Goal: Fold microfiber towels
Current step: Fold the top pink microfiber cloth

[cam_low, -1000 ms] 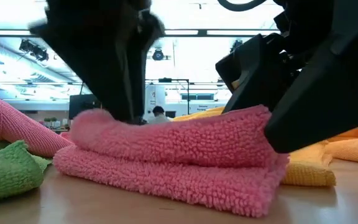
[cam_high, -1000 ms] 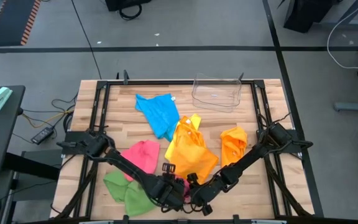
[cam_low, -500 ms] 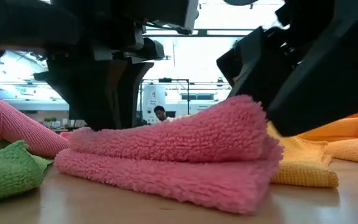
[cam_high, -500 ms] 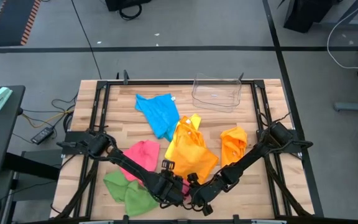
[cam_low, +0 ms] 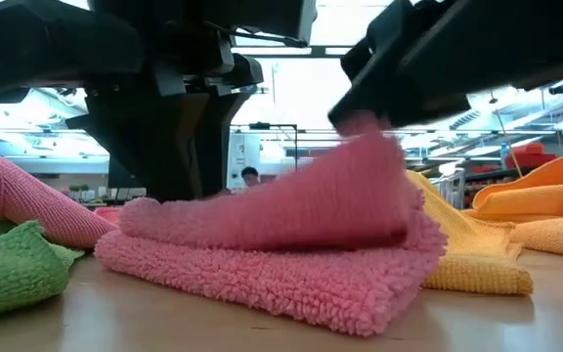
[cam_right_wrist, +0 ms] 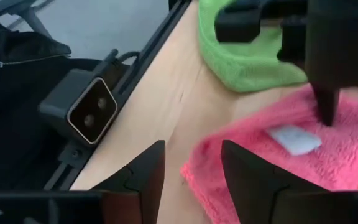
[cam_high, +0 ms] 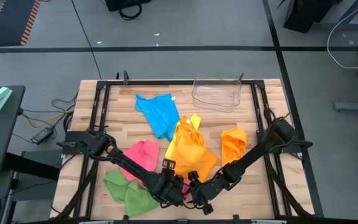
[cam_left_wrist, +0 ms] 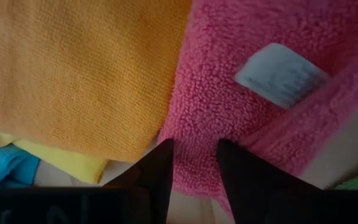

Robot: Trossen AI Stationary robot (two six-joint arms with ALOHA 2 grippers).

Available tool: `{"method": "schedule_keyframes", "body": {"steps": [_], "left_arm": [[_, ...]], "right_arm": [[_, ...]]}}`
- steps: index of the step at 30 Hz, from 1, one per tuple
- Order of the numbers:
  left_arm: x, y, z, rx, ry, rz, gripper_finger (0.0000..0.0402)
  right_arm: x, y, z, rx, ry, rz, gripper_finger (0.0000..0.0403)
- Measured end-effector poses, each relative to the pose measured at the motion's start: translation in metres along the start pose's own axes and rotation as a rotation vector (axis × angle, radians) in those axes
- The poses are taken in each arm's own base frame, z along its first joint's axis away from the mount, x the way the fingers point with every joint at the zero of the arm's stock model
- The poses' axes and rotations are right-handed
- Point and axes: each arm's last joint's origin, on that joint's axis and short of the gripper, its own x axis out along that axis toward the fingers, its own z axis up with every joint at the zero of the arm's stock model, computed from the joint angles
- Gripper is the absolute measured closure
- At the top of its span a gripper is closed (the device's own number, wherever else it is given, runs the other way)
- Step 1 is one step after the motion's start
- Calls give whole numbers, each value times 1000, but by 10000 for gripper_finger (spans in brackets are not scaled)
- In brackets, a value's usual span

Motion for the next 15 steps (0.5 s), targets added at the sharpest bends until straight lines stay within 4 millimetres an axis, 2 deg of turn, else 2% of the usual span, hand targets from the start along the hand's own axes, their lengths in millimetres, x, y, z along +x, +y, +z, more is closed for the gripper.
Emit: {"method": "schedule_keyframes", "body": {"steps": [4,6,12,15], "left_arm": [[0,0,0,-2,-4,-1,271],[0,0,1,1,-7,-3,273],[0,0,1,17,-8,-5,267],[0,-1,0,19,-2,-8,264]], "right_arm": [[-4,0,9,-42,-56,6,236],[0,-3,8,-65,-76,-5,236],[25,-25,-5,-49,-97,30,242],[37,-32,-18,-46,-67,39,248]]}}
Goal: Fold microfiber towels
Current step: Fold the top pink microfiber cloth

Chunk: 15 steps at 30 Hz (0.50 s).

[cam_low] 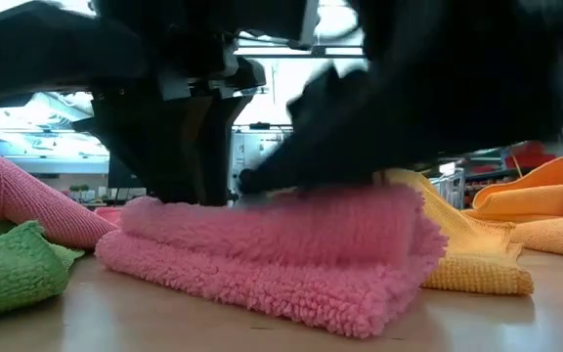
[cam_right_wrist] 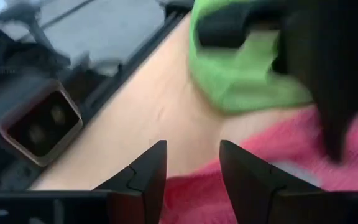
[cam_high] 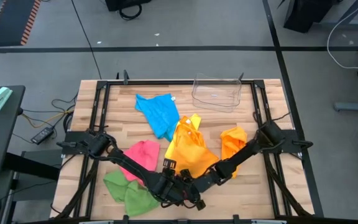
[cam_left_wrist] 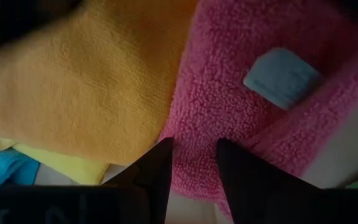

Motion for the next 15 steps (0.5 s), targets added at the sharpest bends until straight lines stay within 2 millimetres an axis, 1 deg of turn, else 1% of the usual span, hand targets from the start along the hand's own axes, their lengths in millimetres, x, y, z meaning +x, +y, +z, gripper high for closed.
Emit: {"method": "schedule_keyframes", "body": {"steps": [3,9,12,15], "left_arm": [[0,-1,1,-12,-10,0,267],[-3,-7,-1,13,-14,-1,265],[-15,-9,-2,27,-18,1,263],[-36,-10,-7,32,-51,30,265]], "right_arm": [[7,-2,-12,18,39,-6,255],[7,1,-12,11,38,-2,267],[5,1,-9,11,30,0,270],[3,1,-8,14,34,0,272]]}}
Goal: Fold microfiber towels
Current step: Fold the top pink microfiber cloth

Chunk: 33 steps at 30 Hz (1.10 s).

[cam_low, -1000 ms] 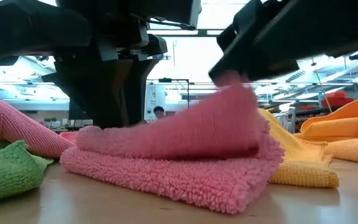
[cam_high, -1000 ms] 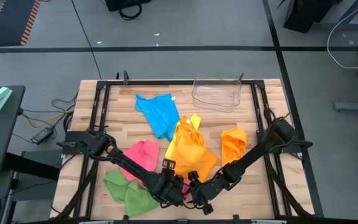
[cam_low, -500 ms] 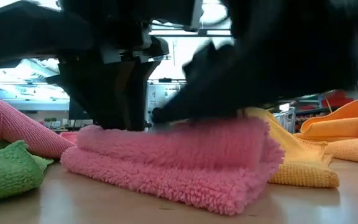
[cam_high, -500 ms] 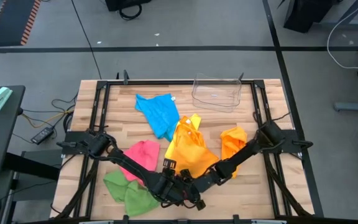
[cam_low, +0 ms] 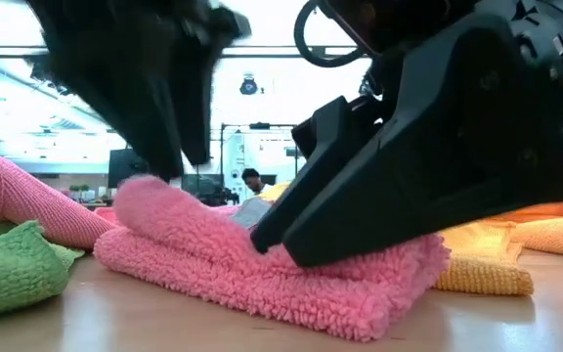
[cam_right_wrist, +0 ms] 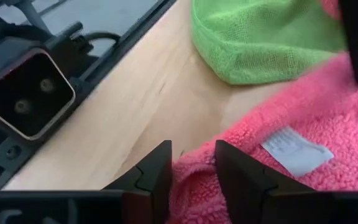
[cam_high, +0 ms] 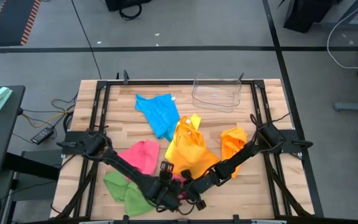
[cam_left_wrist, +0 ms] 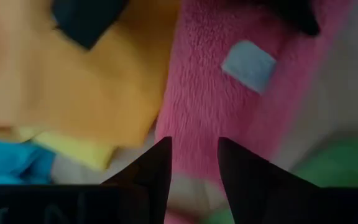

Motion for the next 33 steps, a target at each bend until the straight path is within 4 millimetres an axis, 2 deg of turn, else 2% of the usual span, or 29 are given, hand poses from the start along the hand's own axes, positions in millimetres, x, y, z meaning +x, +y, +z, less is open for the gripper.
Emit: {"method": "schedule_keyframes", "body": {"steps": [7,14,18,24,28,33], "left_arm": [[-34,-6,-16,81,-89,97,276],[-35,8,-39,39,-186,52,290],[-26,20,-54,-17,-291,-54,297],[-6,36,-76,-163,-565,-258,311],[13,35,-88,-263,-727,-398,319],[38,27,-101,-323,-855,-459,324]], "right_arm": [[-2,4,1,-5,0,8,272],[-2,4,1,-9,0,9,272],[-2,4,1,-9,0,8,272],[-2,3,1,-9,1,7,272],[-2,3,1,-9,0,0,272],[-1,1,2,-7,-1,-4,273]]}}
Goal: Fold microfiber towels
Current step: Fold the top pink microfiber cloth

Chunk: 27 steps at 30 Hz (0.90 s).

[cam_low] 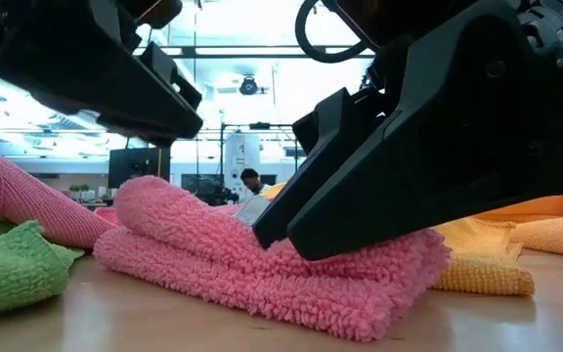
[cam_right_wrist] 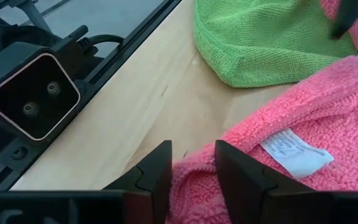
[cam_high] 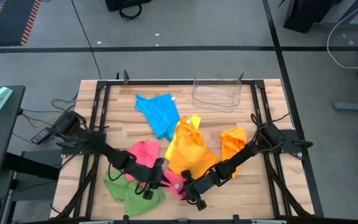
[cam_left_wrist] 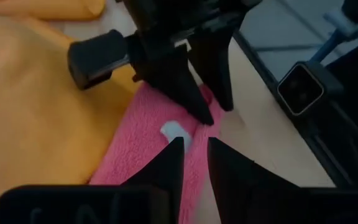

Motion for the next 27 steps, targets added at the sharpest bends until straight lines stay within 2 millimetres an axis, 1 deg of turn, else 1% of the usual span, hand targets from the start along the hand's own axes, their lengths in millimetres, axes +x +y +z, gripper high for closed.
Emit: {"method": "schedule_keyframes", "body": {"steps": [3,7,11,14,16,18,23,25,27], "left_arm": [[4,3,-7,24,-30,19,322],[14,8,-21,30,13,100,324],[26,9,-32,34,65,121,327],[31,12,-41,19,101,147,328],[32,12,-42,18,105,151,326],[32,12,-42,25,104,151,323],[31,11,-42,27,105,152,317],[31,11,-42,29,106,152,319],[31,12,-43,29,107,153,322]], "right_arm": [[0,0,0,0,-4,1,274],[0,0,1,0,-6,0,274],[0,0,0,0,-5,1,274],[0,0,0,6,-2,-2,274],[0,0,0,15,1,-3,274],[-3,0,4,17,-4,-3,274],[-19,-1,29,-8,-99,-61,274],[-20,-7,32,-26,-118,-96,274],[-15,-15,29,-15,-118,-105,274]]}}
